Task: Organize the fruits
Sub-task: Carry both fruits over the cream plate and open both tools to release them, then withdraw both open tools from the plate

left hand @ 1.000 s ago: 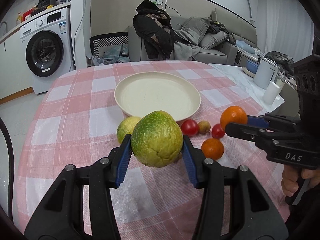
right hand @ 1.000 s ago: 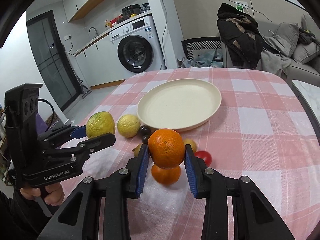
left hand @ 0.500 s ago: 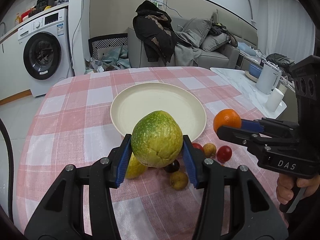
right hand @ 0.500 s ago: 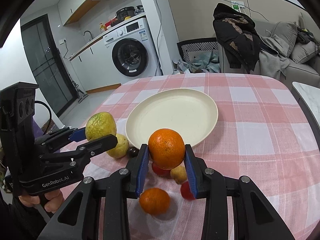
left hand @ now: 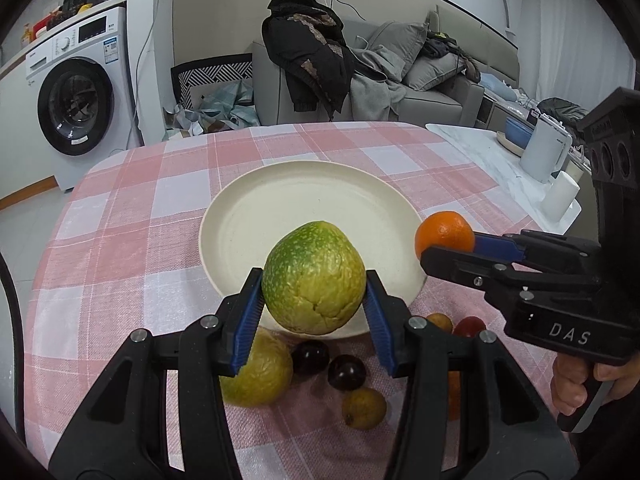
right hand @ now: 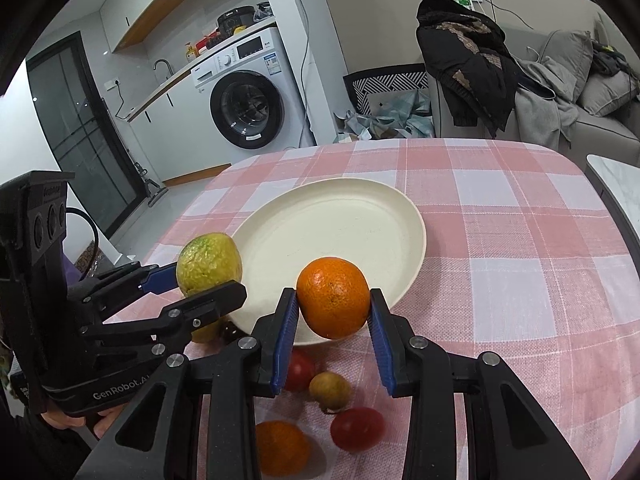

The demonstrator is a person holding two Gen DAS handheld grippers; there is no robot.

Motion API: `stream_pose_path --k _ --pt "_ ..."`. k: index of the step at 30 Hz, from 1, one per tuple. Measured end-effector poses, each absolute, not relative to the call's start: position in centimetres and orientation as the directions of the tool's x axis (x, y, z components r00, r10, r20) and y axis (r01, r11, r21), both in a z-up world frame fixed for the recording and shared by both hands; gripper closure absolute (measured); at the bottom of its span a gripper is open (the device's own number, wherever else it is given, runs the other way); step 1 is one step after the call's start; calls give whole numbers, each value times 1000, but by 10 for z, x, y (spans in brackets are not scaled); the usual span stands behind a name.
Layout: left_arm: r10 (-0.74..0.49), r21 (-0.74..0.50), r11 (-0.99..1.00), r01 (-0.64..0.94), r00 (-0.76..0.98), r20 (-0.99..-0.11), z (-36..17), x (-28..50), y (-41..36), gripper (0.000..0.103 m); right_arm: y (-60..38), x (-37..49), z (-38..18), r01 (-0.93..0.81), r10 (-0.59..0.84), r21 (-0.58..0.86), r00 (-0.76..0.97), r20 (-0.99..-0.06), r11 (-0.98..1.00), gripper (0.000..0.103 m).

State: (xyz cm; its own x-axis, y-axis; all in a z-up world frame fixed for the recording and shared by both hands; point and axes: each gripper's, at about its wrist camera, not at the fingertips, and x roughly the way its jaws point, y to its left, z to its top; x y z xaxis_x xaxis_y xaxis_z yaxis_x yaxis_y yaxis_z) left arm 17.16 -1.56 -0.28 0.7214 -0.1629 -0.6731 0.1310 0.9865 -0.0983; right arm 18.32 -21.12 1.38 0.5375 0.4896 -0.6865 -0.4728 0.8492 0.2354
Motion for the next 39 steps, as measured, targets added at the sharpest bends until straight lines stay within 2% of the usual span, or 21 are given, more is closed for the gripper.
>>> stream_pose_path --k 23,27,28,32,35,37,39 --pt "-128 -67 991 115 674 -728 -32 215 -19 57 -204 215 -6 -442 469 249 506 -724 862 67" --pt "-117 -60 993 105 695 -709 -29 212 -18 56 -203 212 -4 -448 467 238 514 -720 862 64" --pt "-116 -60 993 104 700 -705 -27 210 -17 55 -204 211 -3 -451 470 239 519 -714 860 60" --pt "-109 -64 994 90 706 -700 -23 207 -12 43 -207 206 3 -461 479 233 538 -694 856 59" --pt "-102 -68 995 77 716 -690 -17 201 -5 28 -210 202 9 -452 462 214 558 -690 866 55" --pt "-102 -74 995 71 732 -673 -11 193 0 20 -213 198 14 -453 457 203 570 -683 868 50" --pt "-104 -75 995 73 738 -667 -4 184 5 16 -216 193 18 -450 448 191 579 -681 872 35"
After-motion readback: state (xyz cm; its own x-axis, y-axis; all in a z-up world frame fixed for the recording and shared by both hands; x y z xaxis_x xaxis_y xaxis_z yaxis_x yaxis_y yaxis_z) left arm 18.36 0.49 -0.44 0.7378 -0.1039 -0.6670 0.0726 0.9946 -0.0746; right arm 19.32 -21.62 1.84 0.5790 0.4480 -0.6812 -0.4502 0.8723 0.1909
